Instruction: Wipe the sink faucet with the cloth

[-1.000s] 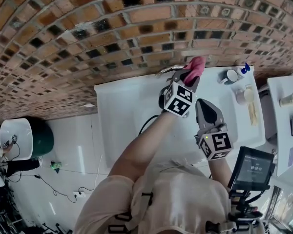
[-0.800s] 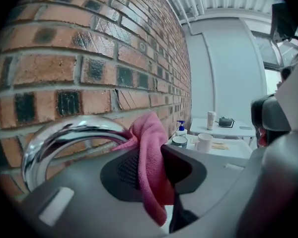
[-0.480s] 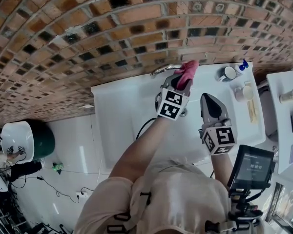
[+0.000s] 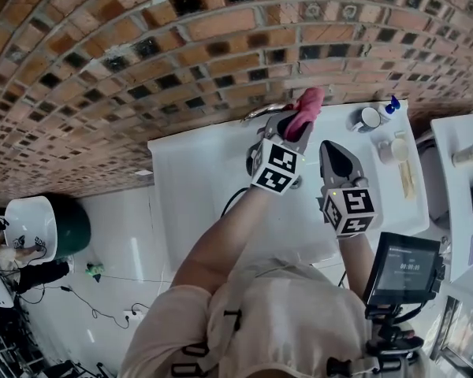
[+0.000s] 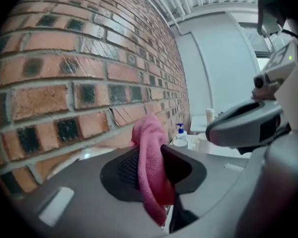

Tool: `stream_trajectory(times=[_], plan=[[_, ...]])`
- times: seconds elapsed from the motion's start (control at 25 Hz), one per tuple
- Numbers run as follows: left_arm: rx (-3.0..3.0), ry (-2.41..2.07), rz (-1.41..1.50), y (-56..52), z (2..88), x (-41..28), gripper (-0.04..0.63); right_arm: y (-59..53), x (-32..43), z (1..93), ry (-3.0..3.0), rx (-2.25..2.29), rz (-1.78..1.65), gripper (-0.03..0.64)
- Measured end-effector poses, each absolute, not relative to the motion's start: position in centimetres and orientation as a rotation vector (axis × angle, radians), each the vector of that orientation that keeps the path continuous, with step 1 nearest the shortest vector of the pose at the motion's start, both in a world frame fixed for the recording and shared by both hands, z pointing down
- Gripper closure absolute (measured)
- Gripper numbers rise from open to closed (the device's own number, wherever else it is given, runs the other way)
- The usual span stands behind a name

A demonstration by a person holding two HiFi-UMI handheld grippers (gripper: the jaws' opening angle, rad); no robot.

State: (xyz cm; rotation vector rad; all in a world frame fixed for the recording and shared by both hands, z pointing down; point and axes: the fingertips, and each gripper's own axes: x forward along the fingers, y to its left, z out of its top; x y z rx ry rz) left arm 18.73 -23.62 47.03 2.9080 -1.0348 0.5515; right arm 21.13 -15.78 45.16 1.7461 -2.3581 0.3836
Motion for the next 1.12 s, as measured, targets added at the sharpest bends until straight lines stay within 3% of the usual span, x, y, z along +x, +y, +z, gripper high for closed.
stream_trajectory(times=[0.48, 0.72, 1.12], plan=[[2.759, -0.987, 0.946, -23.4, 56.9, 17.2, 0.491, -14.8, 22.1, 45.0, -2.366, 1.737, 0.439, 0.635], [2.905, -1.05, 0.765, -20.7, 51.0, 15.9, 0.489, -14.6, 20.9, 45.3, -2.379, 1.707, 0.441, 0.635], [2.989, -1.436, 0.415, -18.2, 37.7, 5.6, 0.489, -15.0, 12.3, 44.1, -2.509, 1.519, 0.415, 0.635]])
